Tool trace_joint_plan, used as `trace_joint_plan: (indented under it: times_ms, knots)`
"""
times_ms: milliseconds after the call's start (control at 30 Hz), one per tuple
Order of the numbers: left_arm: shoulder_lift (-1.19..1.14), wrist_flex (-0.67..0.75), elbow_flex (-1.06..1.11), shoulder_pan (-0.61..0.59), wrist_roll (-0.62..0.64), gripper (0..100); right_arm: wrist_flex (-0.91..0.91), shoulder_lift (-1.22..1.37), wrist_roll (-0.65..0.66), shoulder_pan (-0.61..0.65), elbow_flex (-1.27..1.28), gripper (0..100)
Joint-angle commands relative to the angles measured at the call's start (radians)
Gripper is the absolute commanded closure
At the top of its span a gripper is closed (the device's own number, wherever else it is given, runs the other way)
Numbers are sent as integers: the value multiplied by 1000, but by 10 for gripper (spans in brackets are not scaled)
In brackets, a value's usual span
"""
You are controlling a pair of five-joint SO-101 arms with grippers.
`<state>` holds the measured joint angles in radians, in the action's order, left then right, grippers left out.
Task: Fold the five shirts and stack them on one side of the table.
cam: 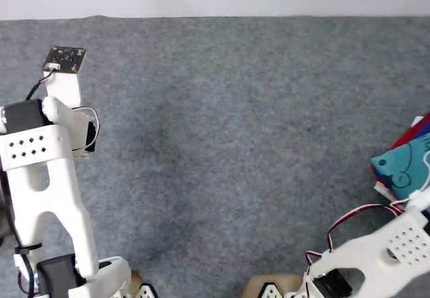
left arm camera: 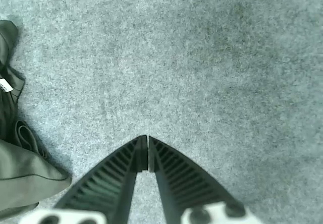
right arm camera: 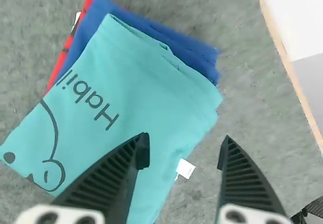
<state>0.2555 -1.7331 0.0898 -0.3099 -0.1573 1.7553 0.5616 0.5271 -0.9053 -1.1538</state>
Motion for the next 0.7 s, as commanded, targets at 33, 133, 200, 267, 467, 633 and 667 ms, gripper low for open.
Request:
trace_joint_plan:
  times_ms: [33, 133, 200, 267, 467, 633, 667]
  knots:
    - [41, -21, -8, 5, -8, 992, 38, -10, 6, 51, 80, 924]
    - [41, -21, -8, 5, -8, 992, 7, 85, 11, 61, 124, 983]
    - [41, -21, -8, 5, -8, 992, -39, 166, 11, 47, 121, 981]
    - [41, -21, -8, 5, -8, 992, -114, 242, 12, 28, 121, 990]
    - [41, -21, -8, 5, -8, 992, -291, 364, 12, -36, 120, 988]
    - [41, -21, -7, 5, -6, 992, -166, 318, 11, -21, 32, 988]
    - [41, -21, -7, 5, -6, 992, -125, 303, 11, -7, 2, 988]
